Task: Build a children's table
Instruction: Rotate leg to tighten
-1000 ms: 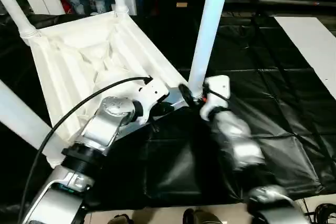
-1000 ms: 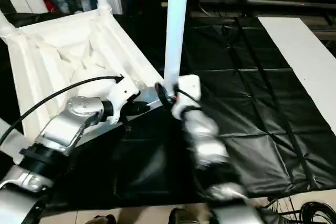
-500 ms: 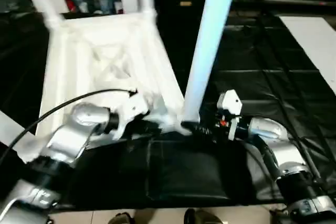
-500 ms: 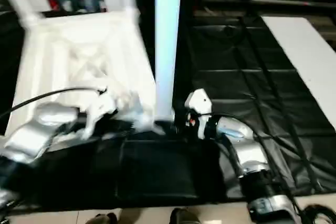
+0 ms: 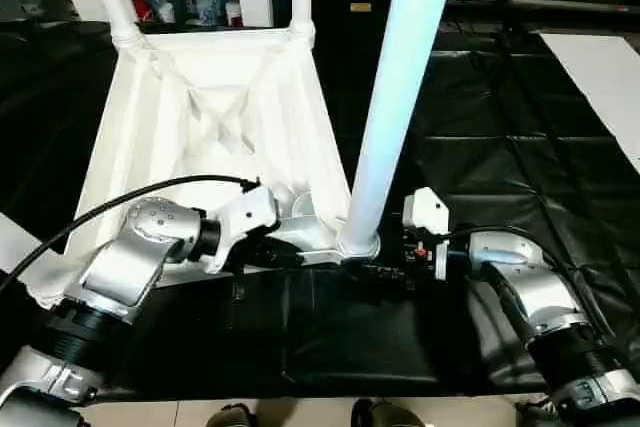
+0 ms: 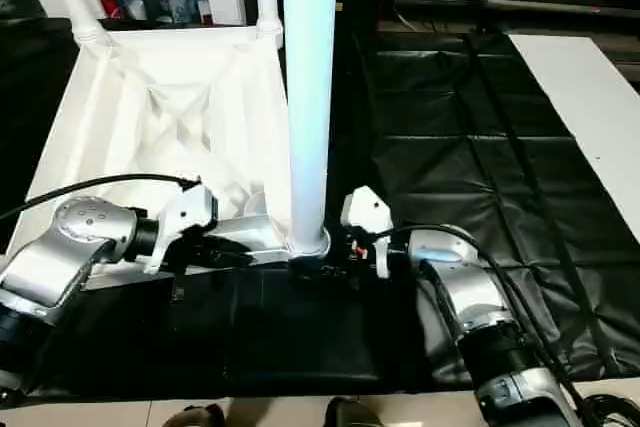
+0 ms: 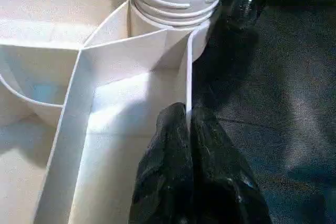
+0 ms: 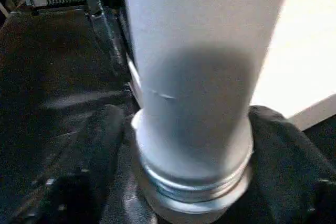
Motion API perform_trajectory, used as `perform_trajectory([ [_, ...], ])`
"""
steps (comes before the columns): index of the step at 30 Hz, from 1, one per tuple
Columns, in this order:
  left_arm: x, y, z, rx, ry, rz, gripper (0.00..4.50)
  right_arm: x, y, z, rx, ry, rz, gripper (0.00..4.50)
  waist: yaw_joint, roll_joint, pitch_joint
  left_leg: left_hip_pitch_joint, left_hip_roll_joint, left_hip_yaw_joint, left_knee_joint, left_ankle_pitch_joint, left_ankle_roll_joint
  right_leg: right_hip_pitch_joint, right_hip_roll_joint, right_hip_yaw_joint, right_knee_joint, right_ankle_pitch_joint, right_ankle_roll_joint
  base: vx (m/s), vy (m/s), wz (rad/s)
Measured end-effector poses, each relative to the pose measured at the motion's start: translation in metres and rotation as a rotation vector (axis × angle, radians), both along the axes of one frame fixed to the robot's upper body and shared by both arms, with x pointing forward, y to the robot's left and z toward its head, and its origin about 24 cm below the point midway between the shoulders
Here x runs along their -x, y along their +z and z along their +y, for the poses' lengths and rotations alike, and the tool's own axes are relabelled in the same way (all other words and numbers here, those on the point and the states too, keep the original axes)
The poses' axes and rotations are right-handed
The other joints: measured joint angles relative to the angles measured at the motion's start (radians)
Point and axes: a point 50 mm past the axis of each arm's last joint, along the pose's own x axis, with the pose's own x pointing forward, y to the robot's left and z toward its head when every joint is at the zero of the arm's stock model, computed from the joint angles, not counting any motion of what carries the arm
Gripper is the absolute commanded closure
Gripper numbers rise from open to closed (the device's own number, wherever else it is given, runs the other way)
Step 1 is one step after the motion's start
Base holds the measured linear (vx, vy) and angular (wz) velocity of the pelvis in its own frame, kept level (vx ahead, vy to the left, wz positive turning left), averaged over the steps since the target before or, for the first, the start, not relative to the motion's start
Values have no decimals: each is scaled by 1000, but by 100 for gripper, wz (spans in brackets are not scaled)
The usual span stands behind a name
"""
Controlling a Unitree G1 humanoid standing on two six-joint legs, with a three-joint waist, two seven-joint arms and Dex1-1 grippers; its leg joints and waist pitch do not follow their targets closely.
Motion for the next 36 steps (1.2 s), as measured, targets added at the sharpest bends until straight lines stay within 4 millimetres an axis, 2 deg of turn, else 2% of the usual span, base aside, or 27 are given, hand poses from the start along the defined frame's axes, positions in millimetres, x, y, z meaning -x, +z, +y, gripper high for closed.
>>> perform_trajectory([
  [8,0,0,0,-3,-5,5,450,0,-1,0,-1,0,3,166,1,0,0,0,0,0,3,0,0,0,0,0,3,0,0,0,0,0],
  [20,-2,-2,-1,6,15,8,450,-1,-5,5,-36,-40,5,177,0,0,0,2,0,-1,8,0,0,1,0,1,8,0,0,0,0,0],
  [26,-17,-4,-11,11,124,-39,450,-12,-13,10,-111,-290,4,178,-6,0,0,6,0,-1,8,-1,-8,6,0,2,9,4,-6,0,0,0],
  [32,-36,-4,-30,24,276,-82,450,-27,-18,30,-184,-644,4,178,-9,-2,-1,7,0,-2,8,0,-10,5,0,2,8,5,-2,0,0,0],
  [36,-47,-4,-44,24,374,-119,450,-44,-15,48,-201,-899,8,178,-22,-4,-2,7,-1,-4,8,0,-11,5,0,2,7,6,-1,0,0,0],
])
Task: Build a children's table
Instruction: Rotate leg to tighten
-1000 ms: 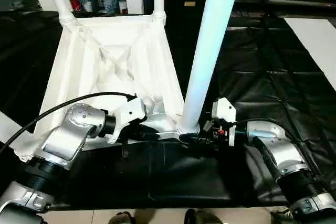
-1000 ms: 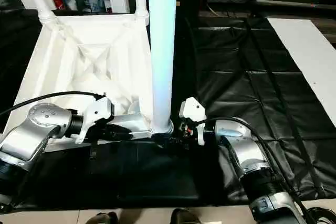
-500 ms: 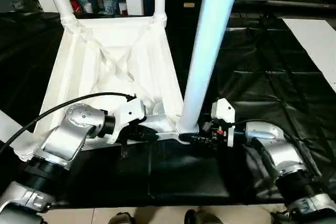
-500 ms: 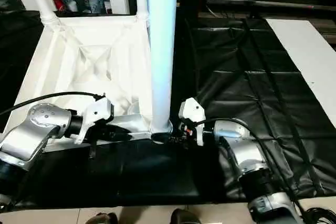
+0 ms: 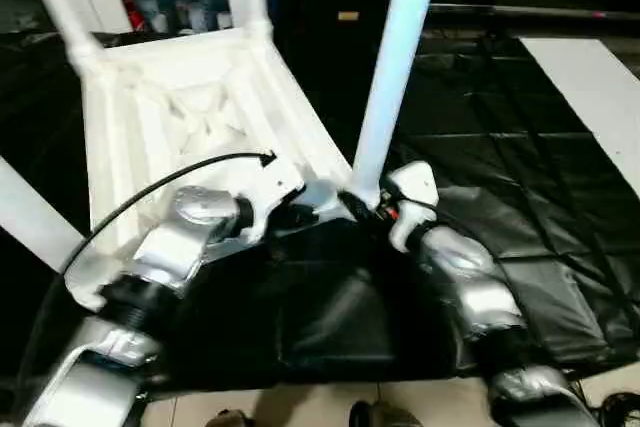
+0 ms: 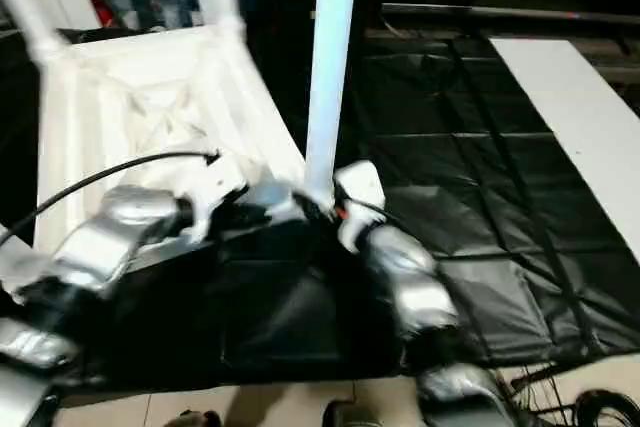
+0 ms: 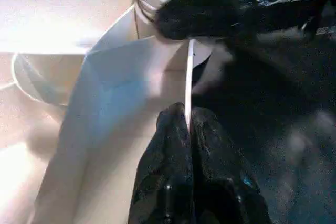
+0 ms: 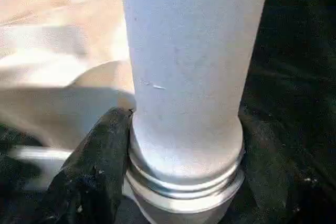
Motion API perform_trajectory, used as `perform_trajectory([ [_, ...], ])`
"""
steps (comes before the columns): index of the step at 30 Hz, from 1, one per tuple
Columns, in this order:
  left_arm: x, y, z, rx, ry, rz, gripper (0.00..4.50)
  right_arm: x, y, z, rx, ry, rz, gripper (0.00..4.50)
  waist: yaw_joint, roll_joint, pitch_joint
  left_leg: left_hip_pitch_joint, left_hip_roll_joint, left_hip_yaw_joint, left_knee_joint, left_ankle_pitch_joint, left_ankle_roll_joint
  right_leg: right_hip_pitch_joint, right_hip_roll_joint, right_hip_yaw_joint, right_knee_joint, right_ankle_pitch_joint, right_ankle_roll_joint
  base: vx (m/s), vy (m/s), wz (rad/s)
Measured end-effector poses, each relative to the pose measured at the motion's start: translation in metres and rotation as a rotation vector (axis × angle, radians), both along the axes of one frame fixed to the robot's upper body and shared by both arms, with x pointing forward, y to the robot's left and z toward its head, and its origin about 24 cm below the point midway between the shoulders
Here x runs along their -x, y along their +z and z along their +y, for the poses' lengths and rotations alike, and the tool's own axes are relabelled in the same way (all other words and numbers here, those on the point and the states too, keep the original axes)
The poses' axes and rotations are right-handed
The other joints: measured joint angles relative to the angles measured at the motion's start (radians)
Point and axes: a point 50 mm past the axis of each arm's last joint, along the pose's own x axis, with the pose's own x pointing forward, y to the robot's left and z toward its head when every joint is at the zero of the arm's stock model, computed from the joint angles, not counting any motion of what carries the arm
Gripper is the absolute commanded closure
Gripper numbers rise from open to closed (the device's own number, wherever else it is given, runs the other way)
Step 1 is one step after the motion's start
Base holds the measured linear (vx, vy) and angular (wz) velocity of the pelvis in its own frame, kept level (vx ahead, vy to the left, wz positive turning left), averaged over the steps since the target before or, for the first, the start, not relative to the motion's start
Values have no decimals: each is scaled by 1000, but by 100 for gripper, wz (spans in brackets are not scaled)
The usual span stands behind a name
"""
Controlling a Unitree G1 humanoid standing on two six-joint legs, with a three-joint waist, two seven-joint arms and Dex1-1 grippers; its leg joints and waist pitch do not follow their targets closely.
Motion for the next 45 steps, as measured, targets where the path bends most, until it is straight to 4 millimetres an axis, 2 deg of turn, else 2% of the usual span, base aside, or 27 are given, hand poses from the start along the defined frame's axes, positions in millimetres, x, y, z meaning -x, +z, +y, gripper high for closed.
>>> perform_trajectory([
  [4,-4,0,-7,-7,26,-23,450,-5,2,13,-17,-131,10,178,-4,-4,-2,0,0,0,-2,0,0,0,0,-1,0,0,1,0,0,0],
  [9,-3,1,-6,-7,15,-30,450,-3,2,14,-27,-96,-5,178,-6,-4,-3,-2,0,0,-3,0,0,0,0,0,-2,0,0,0,0,0],
  [10,-3,1,-6,-6,9,-33,450,-2,2,13,-31,-91,-13,122,-5,-5,-3,-2,0,1,-4,0,0,0,0,0,-3,0,0,0,0,0],
  [14,-1,2,-8,-2,-10,-40,450,2,2,7,-30,-58,-41,95,-4,-4,-2,-3,0,1,-8,0,0,-1,0,-1,-5,0,1,0,0,0],
  [16,0,3,-9,1,-17,-49,450,5,1,-1,-12,-51,-51,69,0,-2,-1,-4,0,2,-9,0,0,-1,0,-1,-6,0,1,0,0,0],
  [18,0,3,-10,1,-26,-58,450,8,2,-11,-10,-35,-55,69,4,0,-1,-4,0,2,-11,-1,0,-1,0,-2,-9,0,1,0,0,0],
  [21,1,3,-13,4,-48,-71,450,17,4,-36,3,25,-57,69,16,4,-2,-6,0,3,-10,-2,4,-1,0,-1,-11,0,1,0,0,0],
  [22,2,3,-14,5,-58,-79,450,23,5,-50,12,73,-57,69,22,6,-2,-6,0,3,-10,-1,6,-1,0,-1,-13,0,1,0,0,0],
  [25,3,2,-13,9,-66,-84,450,34,11,-80,41,162,-54,69,24,12,-5,-6,0,4,-10,0,9,0,0,-1,-14,0,1,0,0,0],
  [28,4,0,-11,18,-54,-94,450,43,12,-90,44,240,-41,69,20,18,-9,-5,0,4,-10,1,9,-1,1,-2,-12,1,2,0,0,0],
  [29,4,-1,-11,34,-49,-89,406,46,11,-91,45,269,-30,61,21,21,-10,-5,0,3,-9,1,9,-1,1,-2,-11,1,2,0,0,0],
  [31,9,-2,-10,117,-35,-67,395,51,12,-94,48,315,-18,61,24,24,-10,-7,0,3,-8,1,9,-2,1,-2,-11,1,2,0,0,0],
  [35,25,-2,-11,223,-60,-30,356,54,14,-101,63,342,-4,61,31,23,-10,-15,1,2,-1,-2,13,-5,1,-3,-11,1,2,0,0,0],
  [39,36,13,-15,308,-86,-62,320,51,17,-95,48,342,-20,61,38,23,-10,-18,1,1,8,-3,16,-10,-1,-3,-6,1,1,0,0,0],
  [45,50,37,4,399,-53,-107,268,47,20,-85,24,367,-28,61,39,23,-10,-17,1,1,13,-2,11,-10,-1,-3,4,2,1,0,0,0],
])
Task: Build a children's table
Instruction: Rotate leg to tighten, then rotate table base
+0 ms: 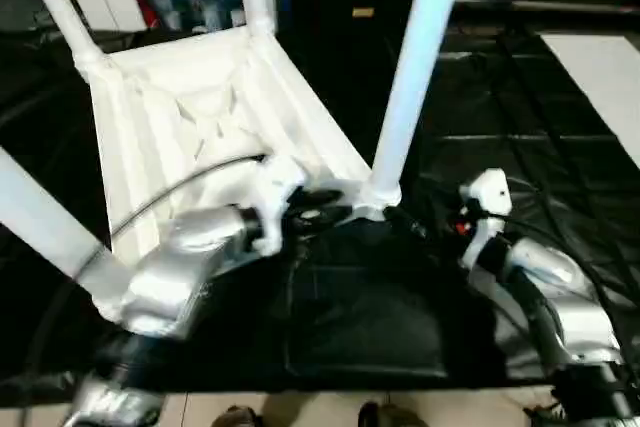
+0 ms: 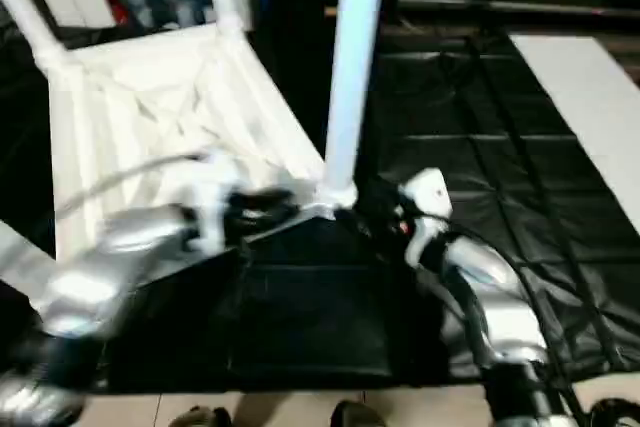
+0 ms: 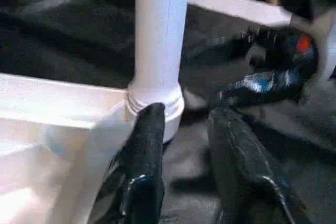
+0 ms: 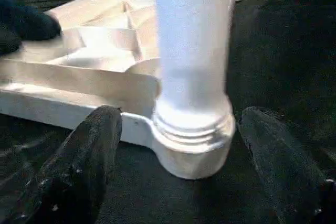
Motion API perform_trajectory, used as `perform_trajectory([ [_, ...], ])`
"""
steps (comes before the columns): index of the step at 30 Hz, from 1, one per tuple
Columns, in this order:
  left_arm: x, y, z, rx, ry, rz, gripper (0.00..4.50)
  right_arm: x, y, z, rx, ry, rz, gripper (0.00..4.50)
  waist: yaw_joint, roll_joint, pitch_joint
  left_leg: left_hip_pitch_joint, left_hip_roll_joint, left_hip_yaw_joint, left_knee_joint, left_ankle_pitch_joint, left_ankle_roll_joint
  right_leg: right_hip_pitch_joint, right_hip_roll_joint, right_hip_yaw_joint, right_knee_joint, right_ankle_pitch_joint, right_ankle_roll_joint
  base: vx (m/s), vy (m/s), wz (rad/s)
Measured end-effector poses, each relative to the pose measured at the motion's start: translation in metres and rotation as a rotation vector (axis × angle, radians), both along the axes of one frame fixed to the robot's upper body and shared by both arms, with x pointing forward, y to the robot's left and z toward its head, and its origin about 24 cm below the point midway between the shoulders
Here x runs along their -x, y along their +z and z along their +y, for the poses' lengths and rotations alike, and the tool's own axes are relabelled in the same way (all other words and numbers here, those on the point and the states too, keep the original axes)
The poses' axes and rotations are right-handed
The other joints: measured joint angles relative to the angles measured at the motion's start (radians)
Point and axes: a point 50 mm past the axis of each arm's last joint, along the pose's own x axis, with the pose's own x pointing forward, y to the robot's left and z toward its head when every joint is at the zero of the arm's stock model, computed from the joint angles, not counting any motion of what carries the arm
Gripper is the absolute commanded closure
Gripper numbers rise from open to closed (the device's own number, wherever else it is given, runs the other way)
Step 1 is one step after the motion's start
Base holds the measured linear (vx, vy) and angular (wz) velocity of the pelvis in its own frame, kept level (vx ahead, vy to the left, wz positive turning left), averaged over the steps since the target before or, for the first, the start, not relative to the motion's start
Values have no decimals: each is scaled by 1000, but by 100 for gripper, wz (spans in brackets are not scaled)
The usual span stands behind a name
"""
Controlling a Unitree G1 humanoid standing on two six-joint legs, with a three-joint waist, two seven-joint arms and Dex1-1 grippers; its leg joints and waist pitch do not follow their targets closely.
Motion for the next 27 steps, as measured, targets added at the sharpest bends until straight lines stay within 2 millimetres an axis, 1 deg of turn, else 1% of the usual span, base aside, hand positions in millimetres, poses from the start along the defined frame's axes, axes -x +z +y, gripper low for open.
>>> perform_trajectory([
  [1,4,1,3,8,-3,2,265,1,0,2,-1,17,1,61,2,0,0,0,0,0,1,0,-2,0,0,0,1,1,0,0,0,0],
  [3,19,-2,12,8,-48,48,256,3,0,6,-4,57,4,61,-2,0,0,-1,0,0,1,0,-2,0,0,1,1,1,0,0,0,0],
  [6,38,-8,24,-11,-117,148,223,6,-1,10,-17,102,21,61,-1,0,0,0,0,0,2,0,-1,-1,1,0,1,1,0,0,0,0],
  [7,50,-11,30,-43,-163,200,219,8,2,14,-22,141,20,61,-3,1,-1,0,0,0,2,0,-1,-2,1,0,1,1,0,0,0,0],
  [10,72,-24,48,-118,-194,337,186,15,6,17,-33,217,31,61,-2,1,-1,0,0,0,2,0,-1,-2,2,0,1,1,0,0,0,0],
  [12,75,-27,53,-124,-178,367,173,17,6,21,-41,242,40,61,4,1,-1,0,0,-1,3,0,-2,-2,1,0,1,1,0,0,0,0],
  [13,76,-28,54,-119,-174,373,153,17,6,25,-51,258,43,61,7,1,-1,0,0,-1,5,-1,-3,-1,1,0,1,2,-1,0,0,0],
  [14,77,-28,57,-116,-170,380,153,18,7,28,-65,269,45,61,6,1,-1,0,0,-1,6,-1,-3,-1,1,0,1,3,-1,0,0,0],
  [15,78,-28,60,-124,-163,389,133,18,7,30,-80,279,49,61,5,1,-1,0,0,-1,7,-1,-4,0,1,0,1,3,-1,0,0,0],
  [17,82,-29,71,-147,-139,423,127,19,6,37,-95,306,58,61,4,1,-1,1,0,-1,8,-1,-4,0,1,1,1,4,-1,0,0,0],
  [19,87,-31,81,-159,-112,465,114,19,6,43,-109,316,57,61,-1,1,-1,1,0,-1,8,-1,-4,0,1,1,1,4,0,0,0,0],
  [21,92,-31,86,-157,-97,484,90,13,9,51,-115,304,40,61,-7,1,-1,1,0,-1,8,-1,-4,0,1,1,1,5,0,0,0,0],
  [22,95,-31,92,-145,-73,492,79,5,12,58,-115,276,16,61,-16,1,-1,1,0,-1,7,-1,-5,0,1,1,1,5,-1,0,0,0],
  [23,97,-31,97,-133,-48,494,79,-2,15,62,-111,249,-6,61,-20,1,-1,1,0,-1,7,0,-6,-1,1,1,2,6,-1,0,0,0],
  [25,102,-28,114,-126,24,500,58,-14,18,66,-98,194,-33,61,-19,1,-1,0,0,-2,7,0,-6,-1,2,0,1,6,-1,0,0,0],
  [26,104,-28,123,-128,51,509,38,-18,19,66,-95,177,-38,61,-19,1,-1,1,0,-2,6,0,-6,-1,2,0,1,6,-1,0,0,0],
  [27,108,-27,130,-135,66,523,33,-20,19,67,-91,167,-45,61,-19,0,-1,0,0,-2,5,0,-6,-1,2,0,1,6,-1,0,0,0],
])
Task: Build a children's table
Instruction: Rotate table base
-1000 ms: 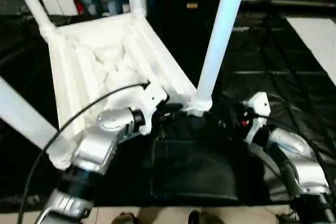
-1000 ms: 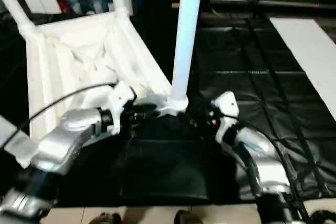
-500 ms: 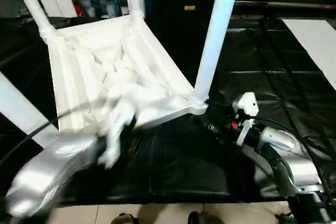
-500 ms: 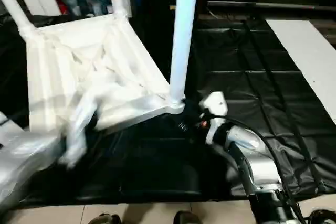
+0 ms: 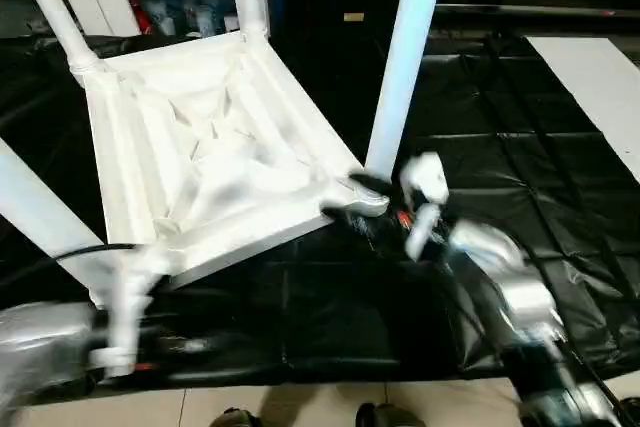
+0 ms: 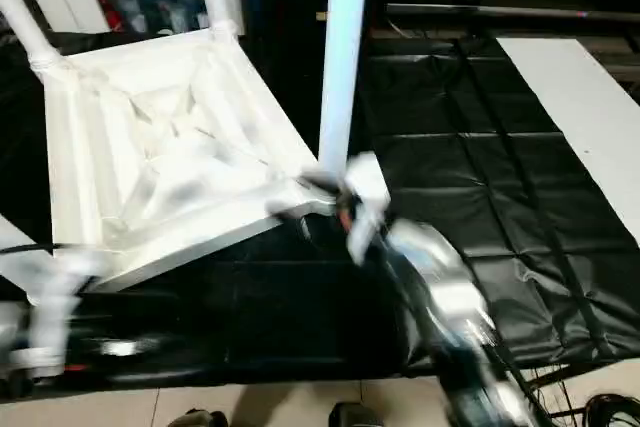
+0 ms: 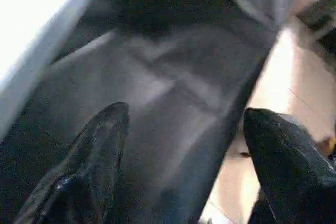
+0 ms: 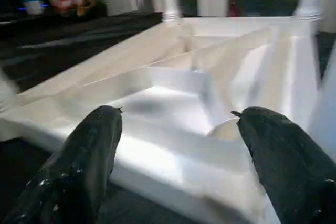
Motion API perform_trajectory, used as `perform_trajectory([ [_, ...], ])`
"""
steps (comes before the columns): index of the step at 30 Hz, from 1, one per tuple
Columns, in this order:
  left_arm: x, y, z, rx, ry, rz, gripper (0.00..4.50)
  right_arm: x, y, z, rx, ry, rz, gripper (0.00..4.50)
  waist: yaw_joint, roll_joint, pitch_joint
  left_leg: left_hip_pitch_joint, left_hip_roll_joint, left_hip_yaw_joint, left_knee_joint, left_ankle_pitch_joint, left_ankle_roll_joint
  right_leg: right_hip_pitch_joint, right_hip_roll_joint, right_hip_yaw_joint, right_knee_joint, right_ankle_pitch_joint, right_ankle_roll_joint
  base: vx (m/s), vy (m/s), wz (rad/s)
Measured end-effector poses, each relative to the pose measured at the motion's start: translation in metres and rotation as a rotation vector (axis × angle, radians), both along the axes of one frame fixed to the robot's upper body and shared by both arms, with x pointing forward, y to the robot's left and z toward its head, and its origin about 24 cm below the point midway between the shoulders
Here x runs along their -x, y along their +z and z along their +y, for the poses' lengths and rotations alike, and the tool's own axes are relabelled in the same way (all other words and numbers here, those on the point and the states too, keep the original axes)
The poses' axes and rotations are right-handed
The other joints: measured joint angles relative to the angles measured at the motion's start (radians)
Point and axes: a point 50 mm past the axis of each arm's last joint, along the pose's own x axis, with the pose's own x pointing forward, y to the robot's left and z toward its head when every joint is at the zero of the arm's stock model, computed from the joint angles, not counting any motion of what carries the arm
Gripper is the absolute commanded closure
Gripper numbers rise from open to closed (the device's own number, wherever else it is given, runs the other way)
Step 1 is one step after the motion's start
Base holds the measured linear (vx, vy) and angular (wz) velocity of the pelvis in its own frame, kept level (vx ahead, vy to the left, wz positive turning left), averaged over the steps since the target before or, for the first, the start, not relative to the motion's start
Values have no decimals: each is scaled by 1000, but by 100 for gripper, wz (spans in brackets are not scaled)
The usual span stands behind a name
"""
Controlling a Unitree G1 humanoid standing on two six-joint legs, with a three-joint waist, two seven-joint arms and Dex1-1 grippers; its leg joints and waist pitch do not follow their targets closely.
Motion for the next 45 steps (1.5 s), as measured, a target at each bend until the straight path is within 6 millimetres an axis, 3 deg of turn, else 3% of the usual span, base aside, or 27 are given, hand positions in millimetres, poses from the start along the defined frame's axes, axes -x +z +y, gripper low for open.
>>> perform_trajectory([
  [4,14,4,15,29,41,34,8,-15,1,2,-20,-70,5,61,2,-2,0,0,0,0,0,0,0,0,0,1,0,0,0,0,0,0],
  [8,22,8,27,39,98,37,8,-30,4,-13,-30,-213,-7,61,10,-4,-1,-1,0,0,1,0,0,0,-1,1,-1,0,0,0,0,0],
  [15,29,15,40,37,132,-4,8,-53,9,-44,-36,-478,-15,61,8,-7,-1,-1,-1,1,1,0,0,0,-1,1,0,0,0,0,0,0],
  [18,22,19,44,58,166,-107,8,-53,9,-54,-36,-490,-19,61,4,-8,-2,-1,0,1,1,0,0,0,0,1,0,0,0,0,0,0],
  [23,-6,31,46,135,226,-317,8,-40,-10,-45,16,-361,15,61,3,-15,-6,-1,1,0,3,0,1,-1,1,0,3,0,0,0,0,0],
  [31,-41,39,30,237,193,-429,8,-33,-37,-59,233,-395,91,61,4,-18,-7,-1,0,1,10,1,2,0,-1,2,6,4,-2,0,0,0],
  [38,-62,39,11,276,139,-453,8,-31,-48,-47,254,-384,138,61,5,-19,-8,0,0,0,12,2,1,0,-1,2,11,4,-2,0,0,0],
  [45,-71,62,-29,435,-42,-481,8,-34,-55,-30,290,-347,161,61,5,-22,-8,-1,0,1,12,2,1,-1,-1,2,11,4,-2,0,0,0],
])
